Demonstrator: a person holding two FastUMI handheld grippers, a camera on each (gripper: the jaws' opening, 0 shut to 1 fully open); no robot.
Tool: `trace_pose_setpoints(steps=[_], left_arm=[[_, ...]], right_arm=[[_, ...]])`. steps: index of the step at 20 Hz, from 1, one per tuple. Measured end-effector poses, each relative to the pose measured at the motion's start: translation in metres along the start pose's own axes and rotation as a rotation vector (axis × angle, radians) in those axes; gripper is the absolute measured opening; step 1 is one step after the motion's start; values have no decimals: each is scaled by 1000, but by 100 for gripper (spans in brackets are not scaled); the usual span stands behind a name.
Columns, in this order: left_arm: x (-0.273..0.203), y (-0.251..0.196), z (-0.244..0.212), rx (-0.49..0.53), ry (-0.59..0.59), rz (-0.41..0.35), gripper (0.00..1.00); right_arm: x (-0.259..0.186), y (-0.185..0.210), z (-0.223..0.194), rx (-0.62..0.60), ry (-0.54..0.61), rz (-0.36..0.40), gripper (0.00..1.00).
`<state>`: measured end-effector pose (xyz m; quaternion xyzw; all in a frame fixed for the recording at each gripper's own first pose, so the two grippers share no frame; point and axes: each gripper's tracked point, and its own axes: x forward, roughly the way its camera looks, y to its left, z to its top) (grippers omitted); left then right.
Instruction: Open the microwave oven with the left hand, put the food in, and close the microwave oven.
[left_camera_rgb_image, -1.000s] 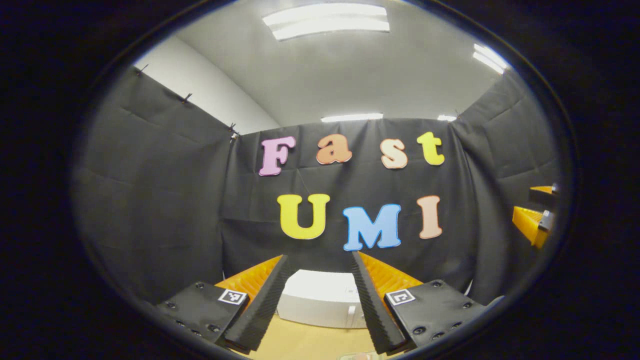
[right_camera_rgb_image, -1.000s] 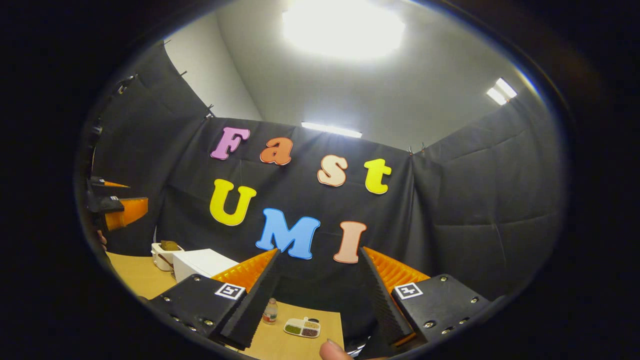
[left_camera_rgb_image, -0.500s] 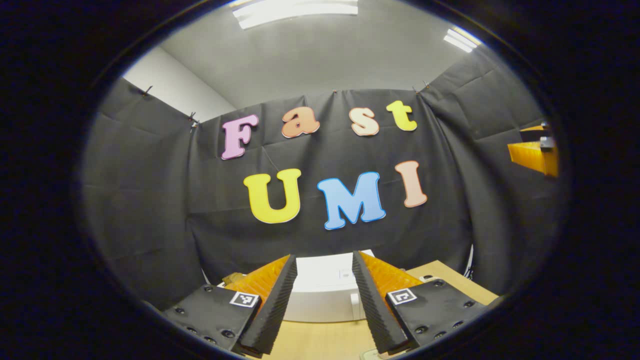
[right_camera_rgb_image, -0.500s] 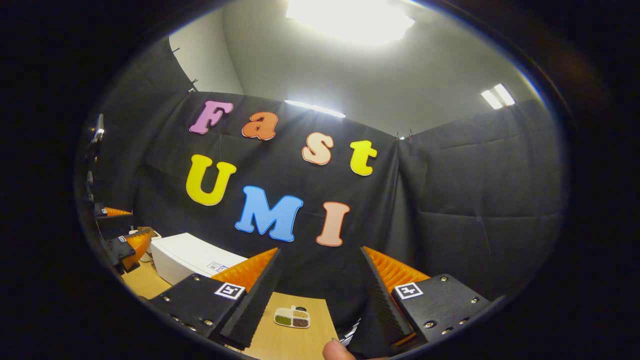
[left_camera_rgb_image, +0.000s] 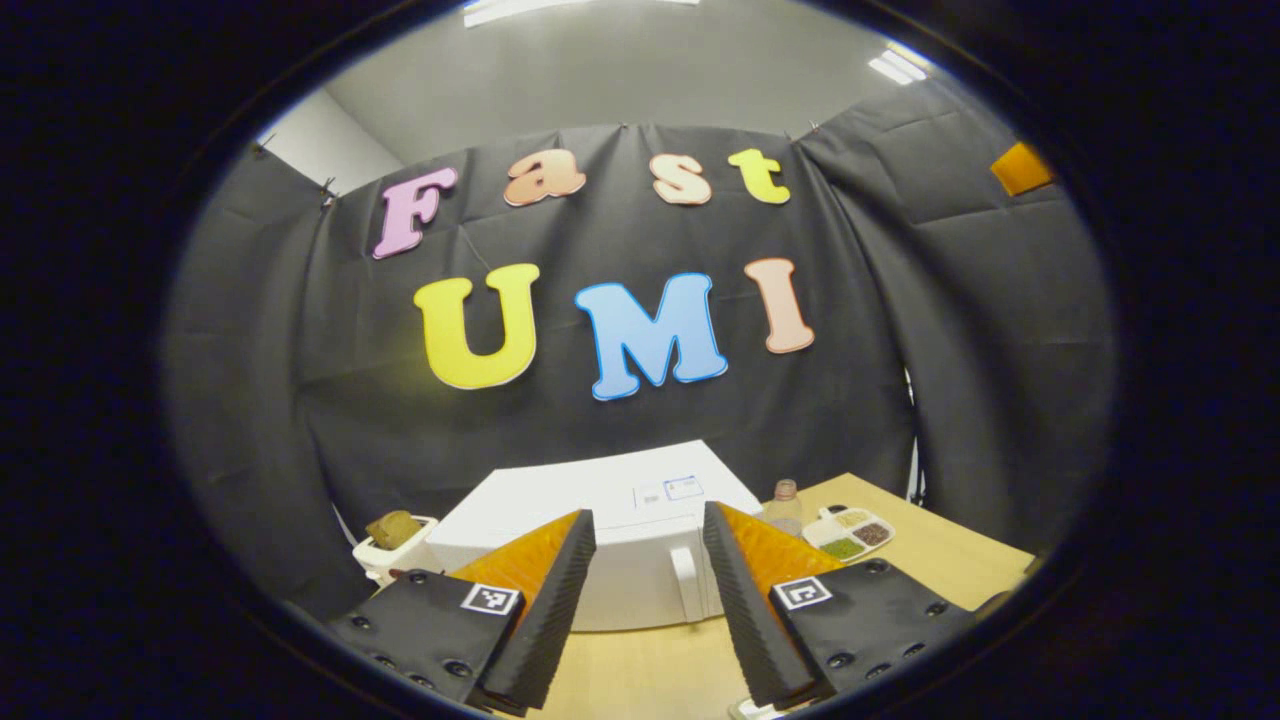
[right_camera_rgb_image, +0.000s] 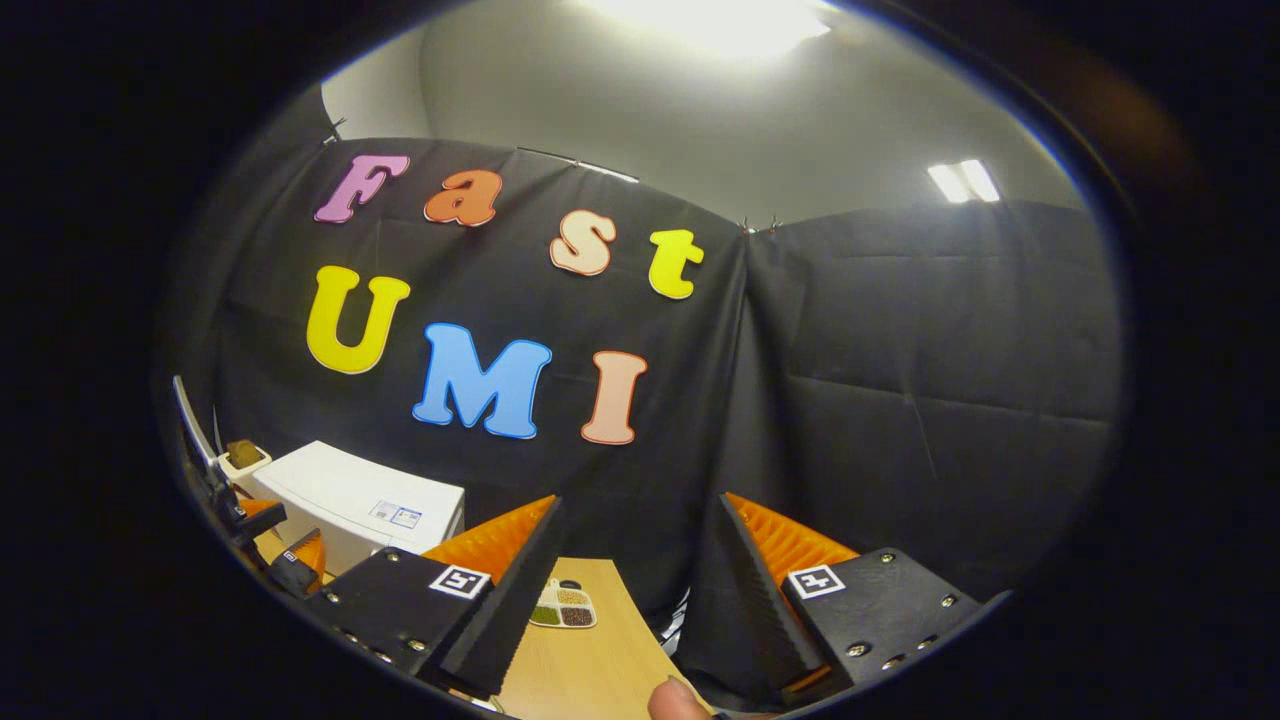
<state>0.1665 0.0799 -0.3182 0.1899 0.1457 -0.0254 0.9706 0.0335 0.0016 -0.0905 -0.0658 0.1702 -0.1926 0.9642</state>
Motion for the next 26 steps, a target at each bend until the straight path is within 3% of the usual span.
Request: trace_pose_setpoints(steps=[3,7,8,14,17,18,24,26], left_arm=[[26,-8,-40,3,49,-7,73],[54,-18,-81,-31,110,-13,74],[61,-21,-91,-34,128,-17,70],[103,-32,-143,-47,214,-20,79],[127,-43,-164,-64,249,-32,75],[135,-47,-171,-63,268,-35,79],[165,-57,-195,-86,317,-55,61],[167,-65,-203,-118,340,-77,65]], right_arm=[[2,-1,1,-37,23,-36,93],[8,0,-6,-92,61,-60,93],[10,0,-8,-101,71,-66,93],[26,1,-24,-150,128,-78,92],[36,4,-28,-150,147,-75,92],[37,4,-31,-154,153,-77,92],[44,0,-42,-150,180,-83,92],[44,1,-46,-149,188,-77,92]])
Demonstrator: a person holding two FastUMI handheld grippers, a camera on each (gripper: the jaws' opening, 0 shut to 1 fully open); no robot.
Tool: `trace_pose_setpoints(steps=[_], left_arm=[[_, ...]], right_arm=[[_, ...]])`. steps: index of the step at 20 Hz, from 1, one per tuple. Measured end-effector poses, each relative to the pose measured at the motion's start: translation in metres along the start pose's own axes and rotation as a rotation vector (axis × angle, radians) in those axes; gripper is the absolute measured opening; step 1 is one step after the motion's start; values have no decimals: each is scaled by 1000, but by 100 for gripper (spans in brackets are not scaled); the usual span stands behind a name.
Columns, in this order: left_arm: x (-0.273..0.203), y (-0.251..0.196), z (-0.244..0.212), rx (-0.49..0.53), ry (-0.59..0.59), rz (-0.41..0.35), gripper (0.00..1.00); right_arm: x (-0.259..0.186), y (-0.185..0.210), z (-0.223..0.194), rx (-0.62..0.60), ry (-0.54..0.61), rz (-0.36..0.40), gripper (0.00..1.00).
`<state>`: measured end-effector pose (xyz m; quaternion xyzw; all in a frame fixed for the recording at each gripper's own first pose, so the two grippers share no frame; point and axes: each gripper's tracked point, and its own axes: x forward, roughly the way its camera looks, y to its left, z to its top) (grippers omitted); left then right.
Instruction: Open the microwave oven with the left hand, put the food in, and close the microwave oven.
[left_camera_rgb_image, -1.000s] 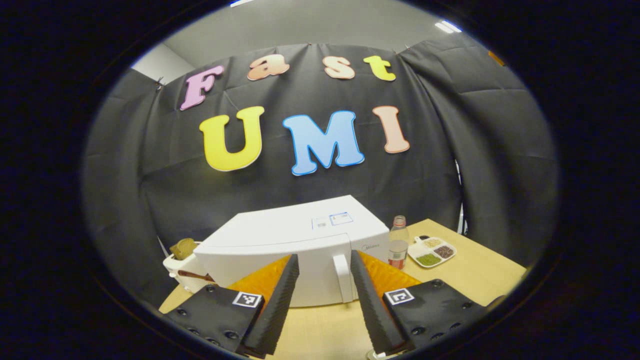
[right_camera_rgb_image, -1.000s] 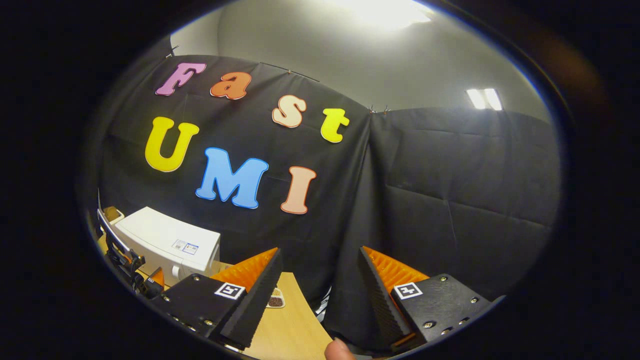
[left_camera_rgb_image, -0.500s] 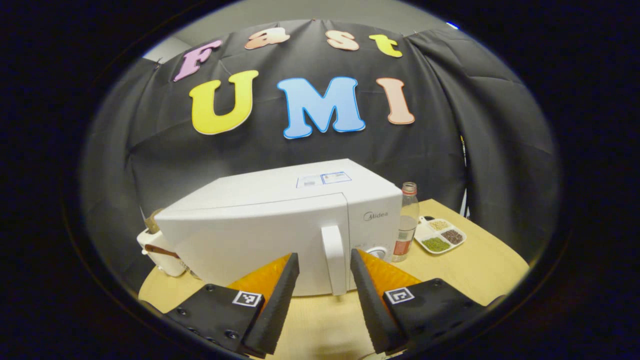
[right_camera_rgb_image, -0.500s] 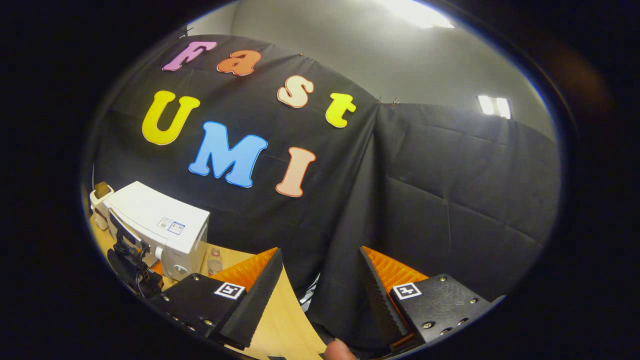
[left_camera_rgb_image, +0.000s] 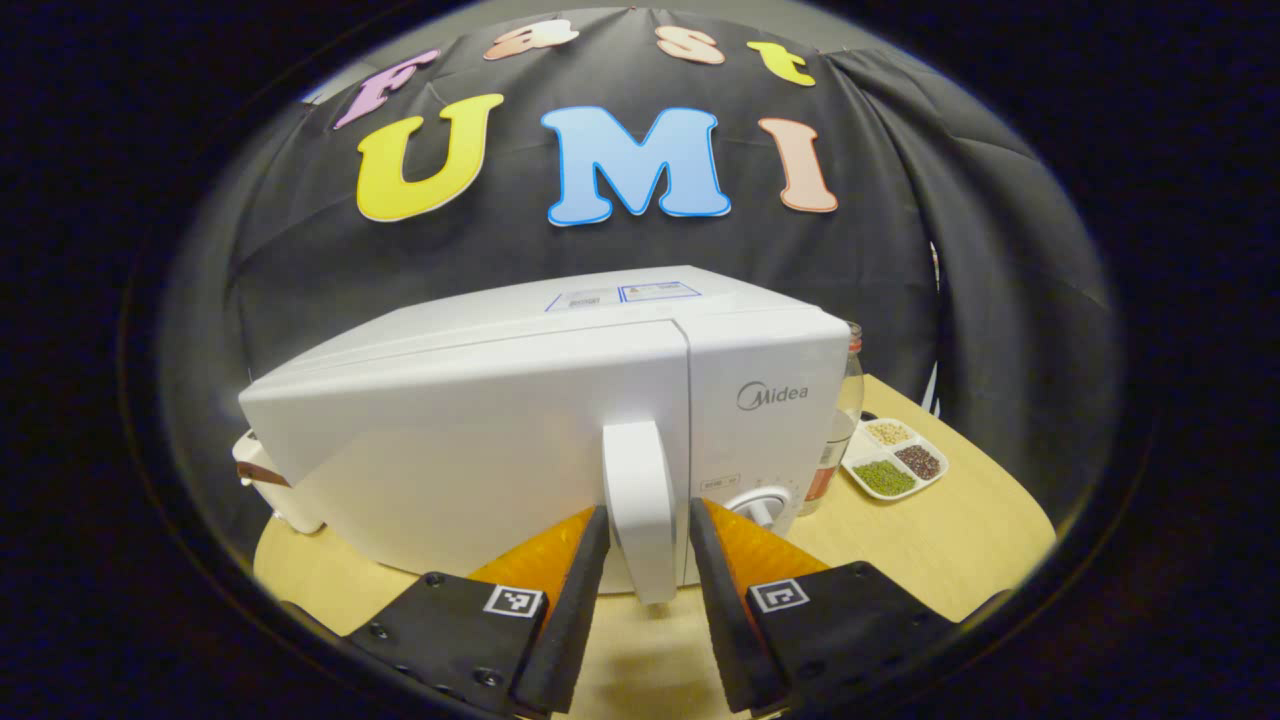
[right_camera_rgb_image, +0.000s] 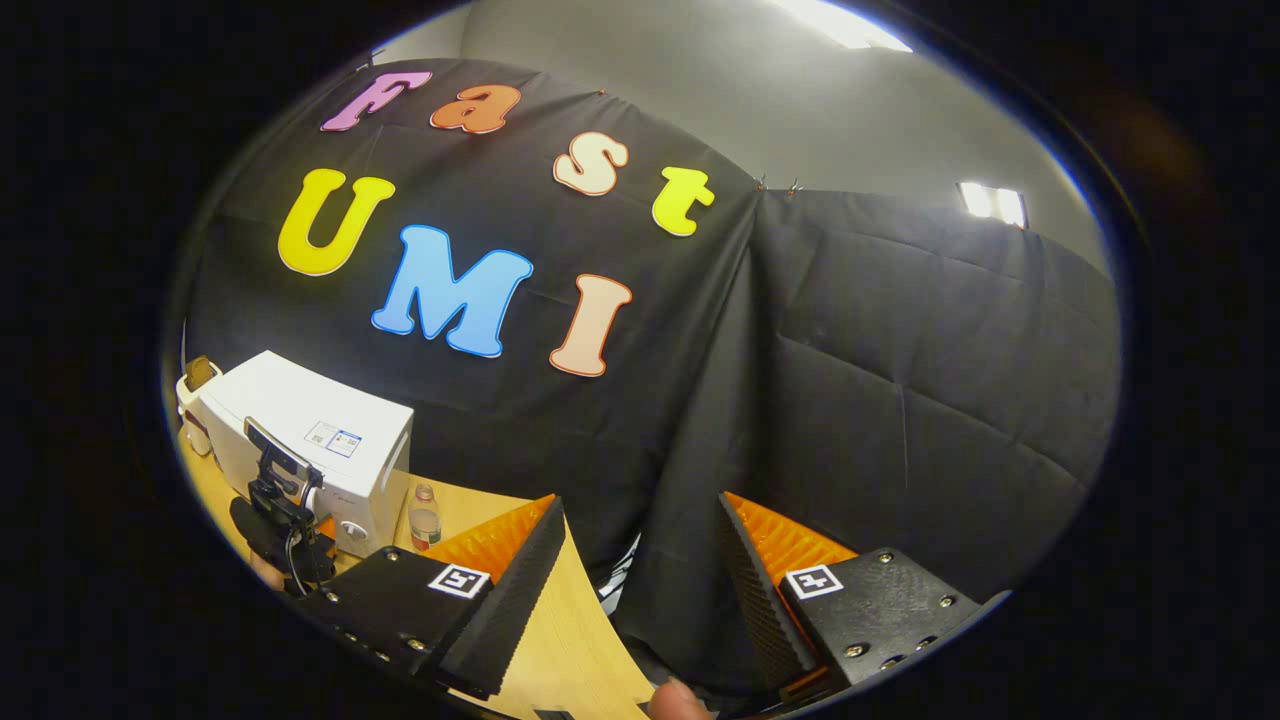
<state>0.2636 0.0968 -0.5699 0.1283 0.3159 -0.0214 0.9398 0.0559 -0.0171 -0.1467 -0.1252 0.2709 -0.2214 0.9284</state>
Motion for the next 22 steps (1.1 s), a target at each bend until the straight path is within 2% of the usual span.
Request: trace_pose_setpoints(steps=[3,4,7,10,12,14,18,22], left_arm=[[1,5,-13,-19,56,13,50],[5,4,-12,-47,56,0,36],[3,3,-16,-39,34,-23,33],[3,3,-19,32,-30,0,29],[2,3,-18,37,-49,5,23],[2,2,-19,23,-66,-18,23],[1,2,-20,82,-63,-68,25],[0,2,-21,125,-38,-108,22]], right_arm=[[-4,3,-3,-7,8,11,92],[-6,4,-3,-9,5,16,92],[-13,5,-1,-9,-9,22,92],[-25,9,-3,32,-13,50,91],[-33,12,-6,47,-18,66,91],[-41,12,-10,47,-25,72,91],[-58,10,-17,72,-29,89,91],[-70,12,-29,99,-22,113,91]])
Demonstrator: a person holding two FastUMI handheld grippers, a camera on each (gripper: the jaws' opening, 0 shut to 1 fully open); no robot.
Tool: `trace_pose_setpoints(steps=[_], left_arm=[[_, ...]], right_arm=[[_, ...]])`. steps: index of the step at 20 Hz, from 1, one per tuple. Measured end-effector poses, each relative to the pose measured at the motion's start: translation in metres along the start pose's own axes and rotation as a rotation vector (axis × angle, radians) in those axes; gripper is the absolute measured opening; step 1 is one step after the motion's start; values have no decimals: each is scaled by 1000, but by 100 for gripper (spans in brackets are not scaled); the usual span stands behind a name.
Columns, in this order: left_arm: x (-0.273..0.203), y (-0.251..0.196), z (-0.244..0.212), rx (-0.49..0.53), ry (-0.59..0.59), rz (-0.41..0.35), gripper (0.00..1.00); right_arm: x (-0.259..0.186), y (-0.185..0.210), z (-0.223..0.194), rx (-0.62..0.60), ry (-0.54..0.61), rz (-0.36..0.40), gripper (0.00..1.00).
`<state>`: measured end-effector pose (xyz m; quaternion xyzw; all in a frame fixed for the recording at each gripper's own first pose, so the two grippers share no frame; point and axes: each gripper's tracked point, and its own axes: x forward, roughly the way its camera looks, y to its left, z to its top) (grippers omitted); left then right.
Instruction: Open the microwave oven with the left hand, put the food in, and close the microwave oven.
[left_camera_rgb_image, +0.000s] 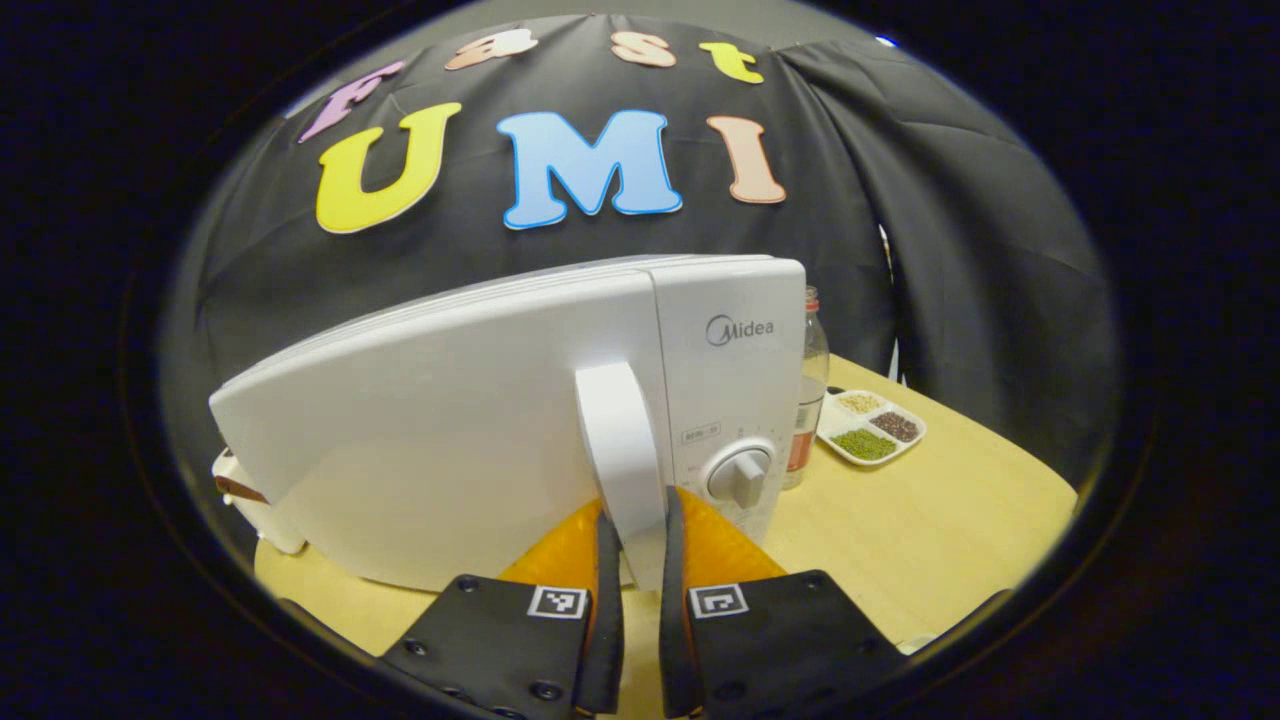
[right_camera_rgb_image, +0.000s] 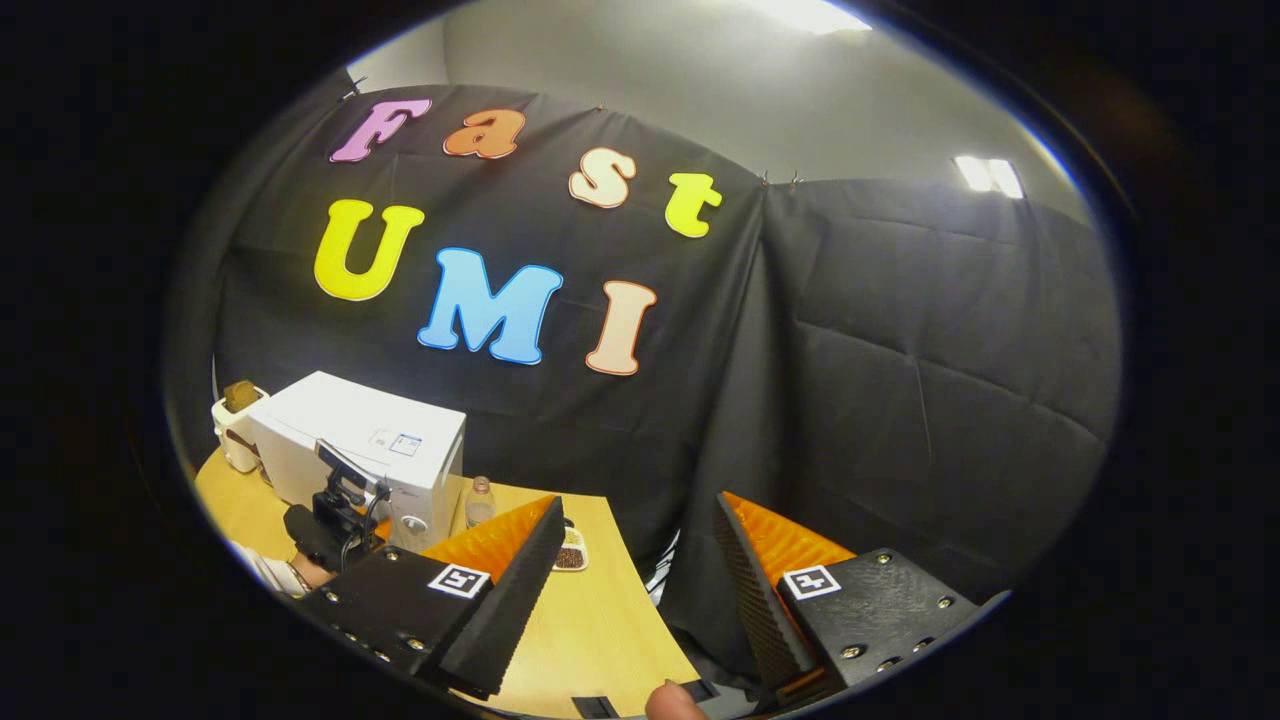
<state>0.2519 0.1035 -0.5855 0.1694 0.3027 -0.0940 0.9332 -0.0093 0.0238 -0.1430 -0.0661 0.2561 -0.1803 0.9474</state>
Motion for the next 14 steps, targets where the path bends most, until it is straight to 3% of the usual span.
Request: trace_pose_setpoints(steps=[11,14], left_arm=[[-6,-1,-5,16,56,6,21],[-31,-3,-15,31,64,16,21]], right_arm=[[-23,-30,-18,37,-14,3,91],[-33,-48,-27,54,-31,18,91]])
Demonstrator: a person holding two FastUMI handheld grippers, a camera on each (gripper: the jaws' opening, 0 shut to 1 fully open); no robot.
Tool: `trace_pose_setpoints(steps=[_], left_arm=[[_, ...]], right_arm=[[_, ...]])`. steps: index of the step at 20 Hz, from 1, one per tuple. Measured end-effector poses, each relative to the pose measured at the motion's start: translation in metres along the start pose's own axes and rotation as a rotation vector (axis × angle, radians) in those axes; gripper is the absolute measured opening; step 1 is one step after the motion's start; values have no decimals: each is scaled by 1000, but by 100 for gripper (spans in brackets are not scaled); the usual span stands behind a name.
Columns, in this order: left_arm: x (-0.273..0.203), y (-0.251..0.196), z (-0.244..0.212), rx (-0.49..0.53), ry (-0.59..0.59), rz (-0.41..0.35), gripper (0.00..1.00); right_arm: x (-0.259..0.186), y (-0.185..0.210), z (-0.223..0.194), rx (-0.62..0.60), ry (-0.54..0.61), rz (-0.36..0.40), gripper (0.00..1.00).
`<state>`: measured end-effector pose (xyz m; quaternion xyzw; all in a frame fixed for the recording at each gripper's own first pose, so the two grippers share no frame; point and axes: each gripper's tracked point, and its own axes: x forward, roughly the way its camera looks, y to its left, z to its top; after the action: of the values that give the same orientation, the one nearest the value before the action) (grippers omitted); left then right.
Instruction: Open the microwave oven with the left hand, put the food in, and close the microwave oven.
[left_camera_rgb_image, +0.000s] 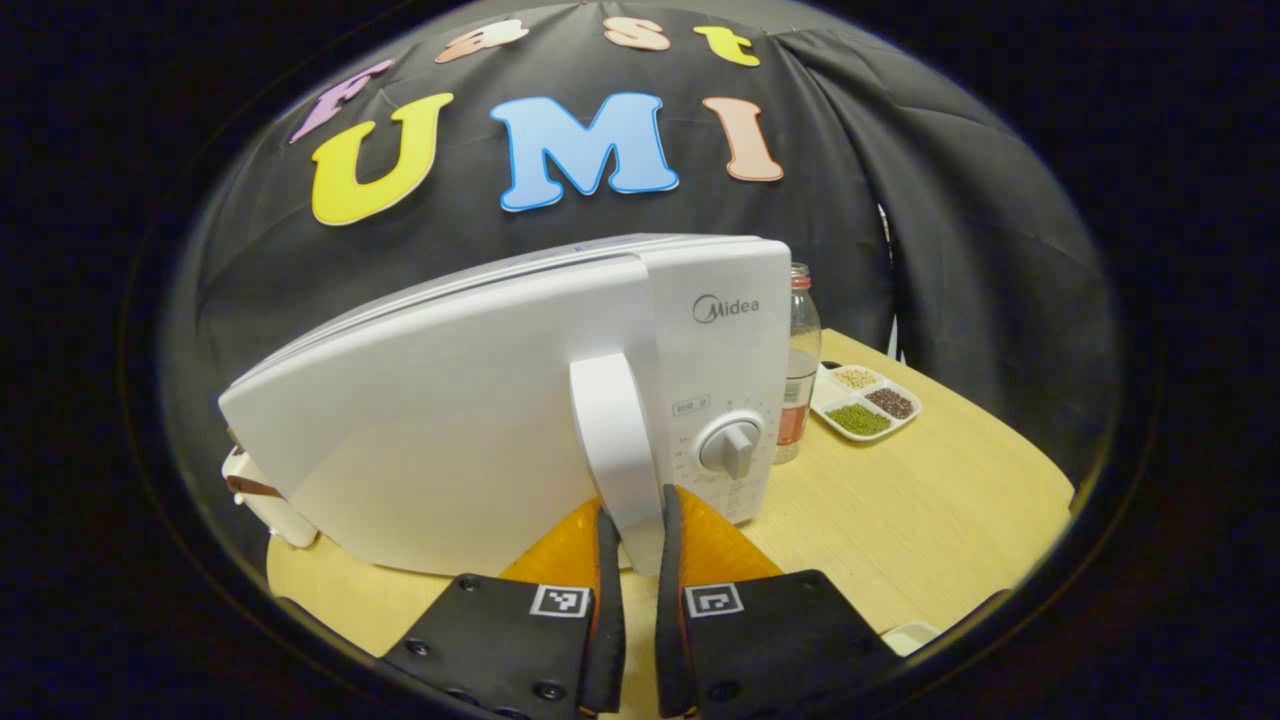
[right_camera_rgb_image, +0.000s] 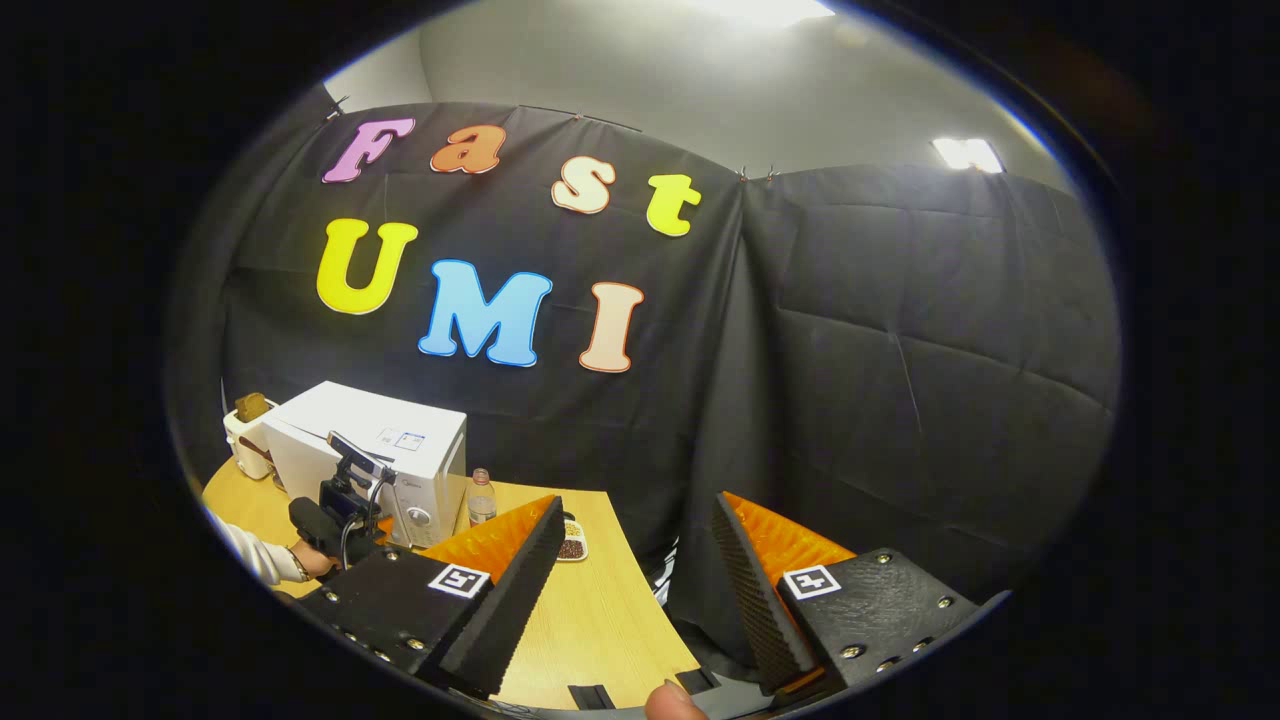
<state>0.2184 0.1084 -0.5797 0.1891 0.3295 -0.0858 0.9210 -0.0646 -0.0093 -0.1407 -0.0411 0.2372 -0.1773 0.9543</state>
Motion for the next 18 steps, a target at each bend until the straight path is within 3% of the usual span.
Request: trace_pose_setpoints(steps=[4,6,13,18], left_arm=[[-57,4,-26,-68,28,15,21],[-86,12,-44,-23,39,45,19],[-172,63,-101,-35,104,163,20],[-214,103,-132,-51,94,192,20]], right_arm=[[-2,-17,-22,2,22,60,91],[0,-9,-39,19,44,119,91],[-4,56,-79,109,105,323,91],[-15,123,-133,64,257,385,89]])
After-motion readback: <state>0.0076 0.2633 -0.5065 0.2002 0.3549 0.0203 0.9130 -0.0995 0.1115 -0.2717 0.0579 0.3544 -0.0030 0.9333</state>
